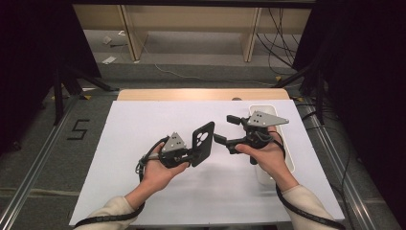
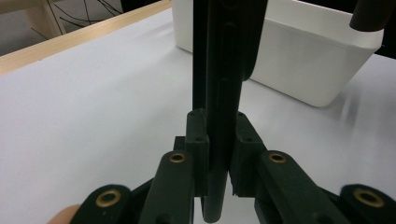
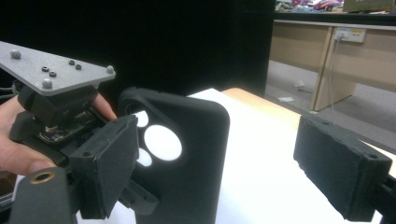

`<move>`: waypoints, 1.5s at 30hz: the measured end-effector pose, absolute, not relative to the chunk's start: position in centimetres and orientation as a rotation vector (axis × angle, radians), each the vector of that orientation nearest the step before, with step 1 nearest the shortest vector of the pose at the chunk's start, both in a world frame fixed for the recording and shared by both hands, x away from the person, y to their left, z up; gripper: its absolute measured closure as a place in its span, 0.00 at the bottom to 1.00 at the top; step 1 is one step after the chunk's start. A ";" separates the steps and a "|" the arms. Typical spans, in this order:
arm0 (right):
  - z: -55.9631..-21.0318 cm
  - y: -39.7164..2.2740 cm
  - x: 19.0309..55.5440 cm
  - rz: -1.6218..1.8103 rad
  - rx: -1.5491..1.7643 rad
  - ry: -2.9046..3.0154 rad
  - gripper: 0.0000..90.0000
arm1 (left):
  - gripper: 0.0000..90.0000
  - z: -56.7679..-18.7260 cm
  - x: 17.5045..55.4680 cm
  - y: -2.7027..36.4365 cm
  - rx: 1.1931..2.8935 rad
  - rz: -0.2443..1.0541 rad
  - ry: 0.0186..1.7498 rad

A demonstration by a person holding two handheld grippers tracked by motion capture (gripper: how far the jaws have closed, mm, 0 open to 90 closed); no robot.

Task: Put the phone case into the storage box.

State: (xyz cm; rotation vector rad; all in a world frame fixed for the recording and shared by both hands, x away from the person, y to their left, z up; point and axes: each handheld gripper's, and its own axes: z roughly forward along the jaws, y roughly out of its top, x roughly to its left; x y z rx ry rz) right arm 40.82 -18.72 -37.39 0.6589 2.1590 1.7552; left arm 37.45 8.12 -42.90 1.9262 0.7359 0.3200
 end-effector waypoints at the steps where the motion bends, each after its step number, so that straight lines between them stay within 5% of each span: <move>1: -37.4 -18.7 40.8 1.754 0.660 2.158 0.17 | 0.89 -42.9 37.5 8.2 1.926 0.324 0.739; 21: -38.6 -17.2 40.4 1.639 0.703 2.142 0.03 | 0.89 -42.9 37.6 8.3 1.883 0.384 0.861; 45: -38.9 -15.4 39.7 1.659 0.755 2.071 0.02 | 0.89 -42.8 37.3 5.9 1.908 0.367 0.829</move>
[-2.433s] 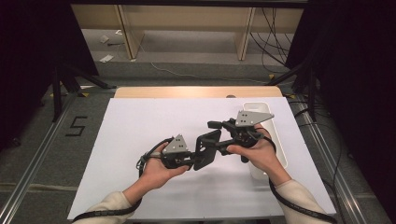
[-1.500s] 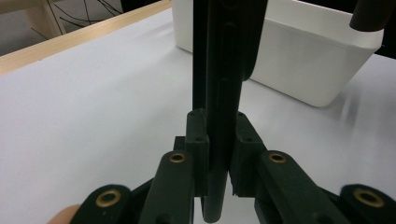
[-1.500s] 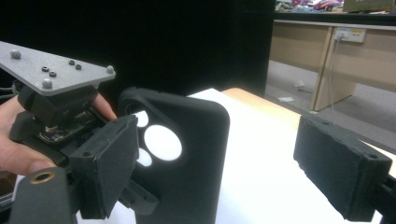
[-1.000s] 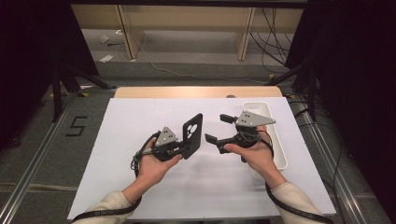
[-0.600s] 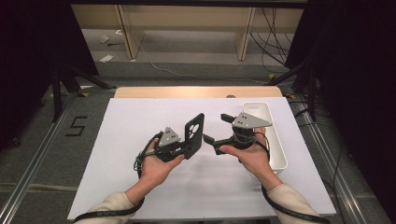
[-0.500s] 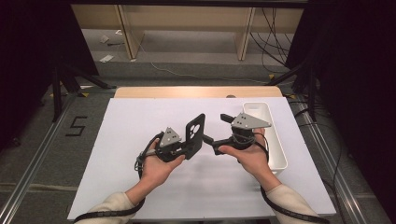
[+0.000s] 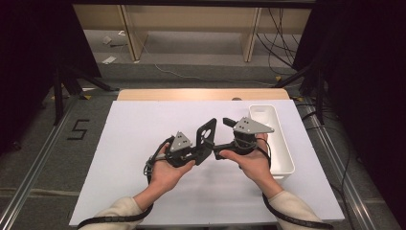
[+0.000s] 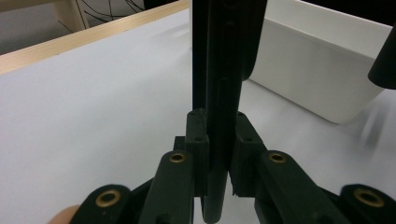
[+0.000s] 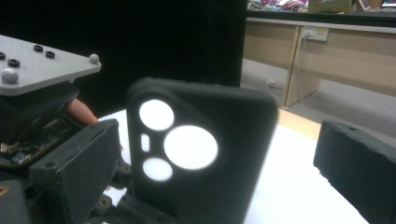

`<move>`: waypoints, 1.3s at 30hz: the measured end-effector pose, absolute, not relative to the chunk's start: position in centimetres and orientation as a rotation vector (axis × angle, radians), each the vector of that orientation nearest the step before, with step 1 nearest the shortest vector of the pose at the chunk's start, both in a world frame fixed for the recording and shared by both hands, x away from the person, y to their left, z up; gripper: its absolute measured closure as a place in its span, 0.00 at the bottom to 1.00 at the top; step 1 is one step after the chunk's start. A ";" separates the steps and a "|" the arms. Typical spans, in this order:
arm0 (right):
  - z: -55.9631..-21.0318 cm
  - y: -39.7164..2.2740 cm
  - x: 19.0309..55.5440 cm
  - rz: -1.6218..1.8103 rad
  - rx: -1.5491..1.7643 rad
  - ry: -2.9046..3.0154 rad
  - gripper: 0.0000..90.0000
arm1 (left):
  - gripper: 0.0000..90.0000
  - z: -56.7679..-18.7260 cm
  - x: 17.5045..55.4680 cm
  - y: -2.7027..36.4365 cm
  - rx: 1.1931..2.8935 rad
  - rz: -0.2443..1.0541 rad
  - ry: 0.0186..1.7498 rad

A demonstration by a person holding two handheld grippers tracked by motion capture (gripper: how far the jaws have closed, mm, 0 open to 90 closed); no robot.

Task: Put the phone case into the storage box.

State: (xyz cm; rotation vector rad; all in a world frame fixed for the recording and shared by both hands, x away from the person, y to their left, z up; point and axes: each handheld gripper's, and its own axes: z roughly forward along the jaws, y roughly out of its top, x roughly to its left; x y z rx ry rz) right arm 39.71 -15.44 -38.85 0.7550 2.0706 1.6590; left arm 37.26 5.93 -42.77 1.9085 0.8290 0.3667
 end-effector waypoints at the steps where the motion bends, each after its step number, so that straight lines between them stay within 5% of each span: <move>1: -38.9 -15.4 39.7 1.661 0.757 2.068 0.02 | 0.89 -42.8 37.2 5.8 1.909 0.369 0.828; 39: -39.7 -14.8 39.6 1.663 0.820 2.007 0.14 | 0.89 -42.8 37.1 4.4 1.917 0.358 0.792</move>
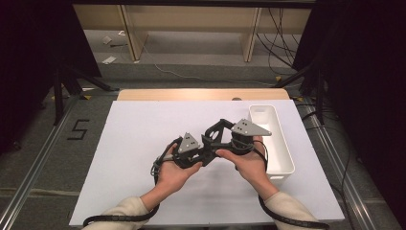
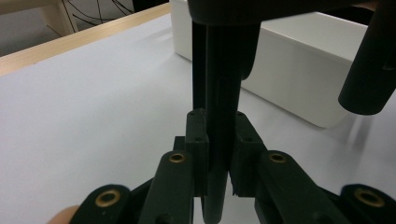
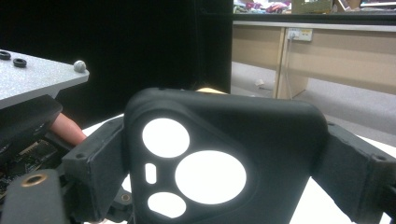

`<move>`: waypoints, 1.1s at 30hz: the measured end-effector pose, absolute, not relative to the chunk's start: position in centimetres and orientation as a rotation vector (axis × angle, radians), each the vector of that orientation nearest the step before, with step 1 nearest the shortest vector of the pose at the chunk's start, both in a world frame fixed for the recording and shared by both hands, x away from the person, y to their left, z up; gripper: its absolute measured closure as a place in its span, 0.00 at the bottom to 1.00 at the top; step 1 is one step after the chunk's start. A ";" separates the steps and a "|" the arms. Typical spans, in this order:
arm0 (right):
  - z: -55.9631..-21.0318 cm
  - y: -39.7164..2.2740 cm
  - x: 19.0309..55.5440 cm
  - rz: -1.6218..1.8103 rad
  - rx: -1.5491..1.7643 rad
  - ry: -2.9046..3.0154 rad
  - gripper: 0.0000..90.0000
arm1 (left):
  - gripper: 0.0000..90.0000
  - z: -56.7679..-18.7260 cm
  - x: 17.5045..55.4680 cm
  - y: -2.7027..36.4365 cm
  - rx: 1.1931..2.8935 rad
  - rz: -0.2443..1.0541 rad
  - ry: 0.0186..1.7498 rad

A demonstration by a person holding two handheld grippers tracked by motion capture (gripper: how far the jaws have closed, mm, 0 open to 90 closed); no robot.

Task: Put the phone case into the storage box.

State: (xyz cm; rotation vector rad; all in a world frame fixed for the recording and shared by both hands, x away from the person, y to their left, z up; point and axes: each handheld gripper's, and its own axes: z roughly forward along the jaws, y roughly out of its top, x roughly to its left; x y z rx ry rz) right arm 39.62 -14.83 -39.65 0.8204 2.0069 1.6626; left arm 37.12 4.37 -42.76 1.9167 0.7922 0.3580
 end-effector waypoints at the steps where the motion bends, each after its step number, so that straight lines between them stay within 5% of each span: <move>1: -39.6 -14.8 39.6 1.662 0.819 2.007 0.14 | 0.89 -42.8 37.1 4.4 1.917 0.358 0.792; 33: -39.2 -14.9 39.3 1.677 0.837 1.979 0.16 | 0.82 -42.3 37.0 4.6 1.926 0.406 0.694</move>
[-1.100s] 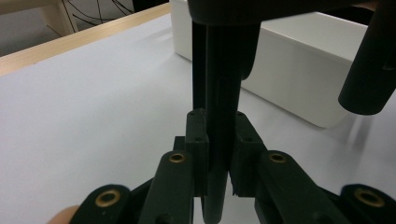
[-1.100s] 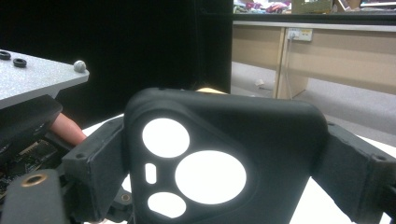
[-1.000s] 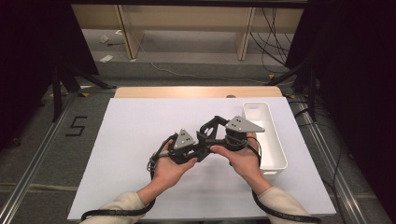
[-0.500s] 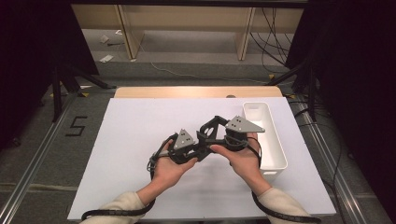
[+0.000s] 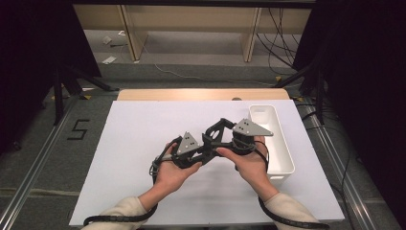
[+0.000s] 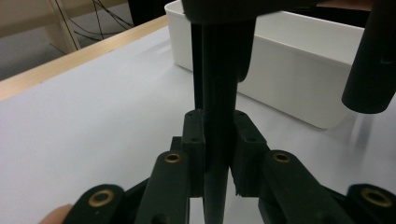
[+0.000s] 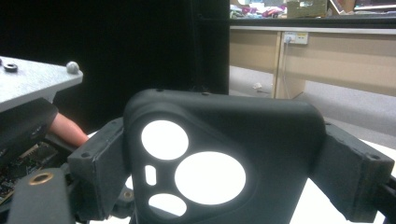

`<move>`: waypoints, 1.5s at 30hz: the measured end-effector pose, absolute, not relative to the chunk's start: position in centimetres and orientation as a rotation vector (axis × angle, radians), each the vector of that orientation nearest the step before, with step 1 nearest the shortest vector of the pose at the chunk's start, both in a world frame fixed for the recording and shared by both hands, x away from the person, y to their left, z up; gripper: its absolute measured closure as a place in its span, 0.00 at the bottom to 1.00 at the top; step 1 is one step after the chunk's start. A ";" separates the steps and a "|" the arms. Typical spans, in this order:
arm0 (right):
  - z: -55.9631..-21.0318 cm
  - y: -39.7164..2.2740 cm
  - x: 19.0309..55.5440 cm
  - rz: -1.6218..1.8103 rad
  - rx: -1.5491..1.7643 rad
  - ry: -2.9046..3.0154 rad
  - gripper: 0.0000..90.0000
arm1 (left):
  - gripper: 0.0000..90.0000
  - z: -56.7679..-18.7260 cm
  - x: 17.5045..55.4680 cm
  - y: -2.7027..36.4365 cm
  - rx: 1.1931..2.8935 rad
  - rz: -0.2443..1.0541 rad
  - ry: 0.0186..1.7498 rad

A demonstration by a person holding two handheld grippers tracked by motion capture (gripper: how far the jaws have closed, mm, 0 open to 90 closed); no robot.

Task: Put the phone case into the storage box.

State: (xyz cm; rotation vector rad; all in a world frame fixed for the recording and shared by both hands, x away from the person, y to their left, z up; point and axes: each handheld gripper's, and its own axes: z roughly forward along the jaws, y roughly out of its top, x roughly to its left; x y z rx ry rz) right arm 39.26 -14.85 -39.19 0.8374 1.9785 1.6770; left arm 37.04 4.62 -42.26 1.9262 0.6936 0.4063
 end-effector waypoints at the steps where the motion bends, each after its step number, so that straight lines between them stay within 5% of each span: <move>1: -39.2 -14.8 39.3 1.676 0.837 1.977 0.16 | 0.80 -42.2 37.0 4.6 1.926 0.408 0.676; 14: -39.0 -15.4 39.4 1.663 0.845 1.962 0.16 | 0.16 -42.1 36.4 4.5 1.968 0.382 0.595; 19: -38.9 -15.5 39.4 1.662 0.851 1.956 0.16 | 0.01 -42.2 36.3 5.3 1.986 0.389 0.581; 45: -38.6 -16.1 39.6 1.652 0.858 1.941 0.16 | 0.00 -42.0 35.2 9.0 1.969 0.444 0.612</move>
